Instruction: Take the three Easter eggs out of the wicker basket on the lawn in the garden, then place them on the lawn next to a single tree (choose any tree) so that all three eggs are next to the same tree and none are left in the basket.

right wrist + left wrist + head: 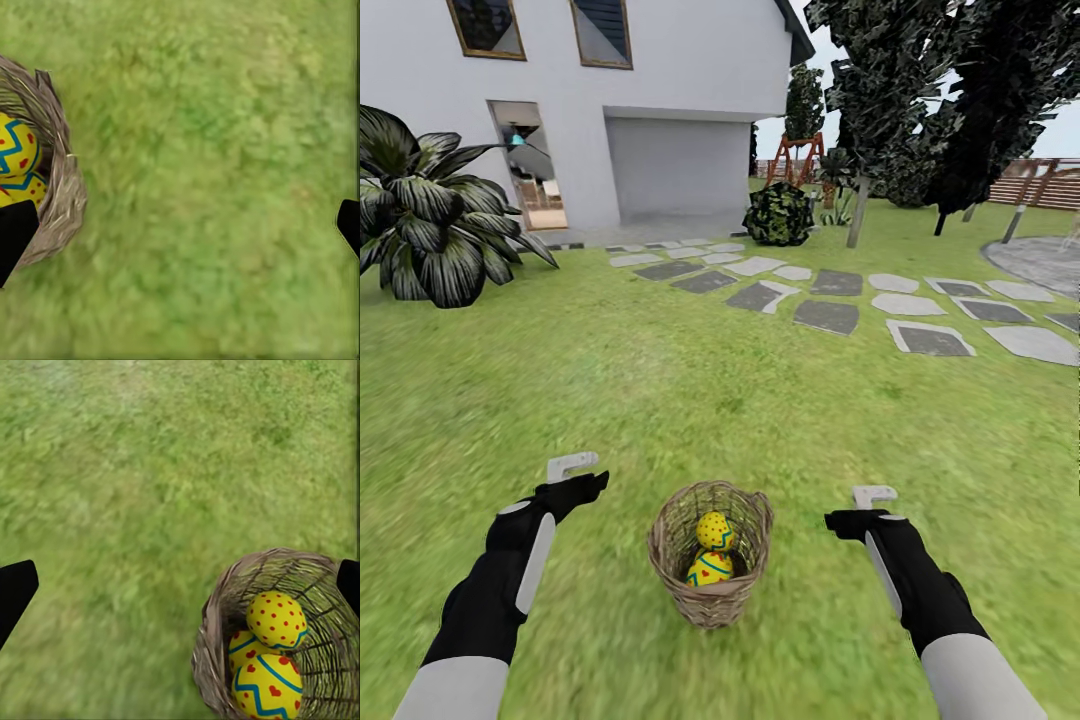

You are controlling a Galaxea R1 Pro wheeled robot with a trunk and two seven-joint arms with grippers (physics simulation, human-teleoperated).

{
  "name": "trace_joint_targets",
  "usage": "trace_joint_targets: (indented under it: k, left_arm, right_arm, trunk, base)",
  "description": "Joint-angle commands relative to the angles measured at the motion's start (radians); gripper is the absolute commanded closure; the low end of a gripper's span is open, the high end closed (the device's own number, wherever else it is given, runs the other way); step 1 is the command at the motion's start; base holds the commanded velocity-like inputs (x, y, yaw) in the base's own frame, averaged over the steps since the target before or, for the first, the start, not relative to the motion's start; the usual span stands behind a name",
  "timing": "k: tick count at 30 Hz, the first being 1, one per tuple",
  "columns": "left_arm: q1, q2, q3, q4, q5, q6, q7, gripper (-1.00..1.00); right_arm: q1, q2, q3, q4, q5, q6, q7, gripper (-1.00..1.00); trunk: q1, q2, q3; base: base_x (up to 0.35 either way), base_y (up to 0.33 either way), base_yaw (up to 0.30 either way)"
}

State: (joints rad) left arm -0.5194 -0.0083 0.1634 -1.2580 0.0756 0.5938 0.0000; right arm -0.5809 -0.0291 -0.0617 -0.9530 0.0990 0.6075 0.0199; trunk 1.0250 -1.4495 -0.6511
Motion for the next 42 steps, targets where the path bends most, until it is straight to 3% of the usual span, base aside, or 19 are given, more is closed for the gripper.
trace_joint_targets:
  k: [1,14,16,18,21,35,42]
  left_arm:
    - [-0.001,-0.001,0.002,-0.001,0.008,0.006,0.0,-1.0]
    - [-0.001,0.001,0.001,0.044,0.007,-0.001,-0.002,-1.0]
    - [-0.001,0.0,0.001,0.095,0.007,-0.006,-0.004,-1.0]
    - [-0.008,-0.001,0.001,0.203,0.006,-0.011,-0.005,-1.0]
    - [-0.012,0.0,-0.001,0.253,0.006,-0.02,-0.005,-1.0]
    - [-0.013,-0.001,0.0,0.28,0.005,-0.02,-0.005,-1.0]
    - [-0.013,-0.011,-0.008,0.465,0.006,-0.043,-0.005,-1.0]
  right_arm:
    - [0.0,0.0,0.0,0.0,0.01,0.005,0.003,-1.0]
    - [0.0,0.001,0.0,0.005,0.009,0.005,0.002,-1.0]
    - [0.0,0.001,0.001,0.007,0.007,0.003,0.0,-1.0]
    - [0.0,0.001,0.002,0.009,0.006,0.003,-0.001,-1.0]
    - [0.0,0.001,0.002,0.01,0.006,0.003,-0.001,-1.0]
    - [0.0,0.003,0.004,0.016,0.004,0.003,0.0,-1.0]
    - [0.0,0.003,0.005,0.016,0.006,0.003,0.002,-1.0]
  trunk:
    - [0.0,-0.001,-0.001]
    - [0.0,-0.001,-0.001]
    - [0.0,-0.001,0.001]
    - [0.0,-0.001,0.002]
    - [0.0,-0.001,0.002]
    - [0.0,-0.001,0.002]
    - [0.0,-0.001,0.002]
  base:
    - [0.0,-0.191,0.0]
    - [0.035,-0.023,0.0]
    - [0.324,0.0,0.0]
    - [0.337,0.0,0.0]
    - [0.339,0.0,0.0]
    - [0.106,0.0,0.0]
    - [0.256,0.0,0.0]
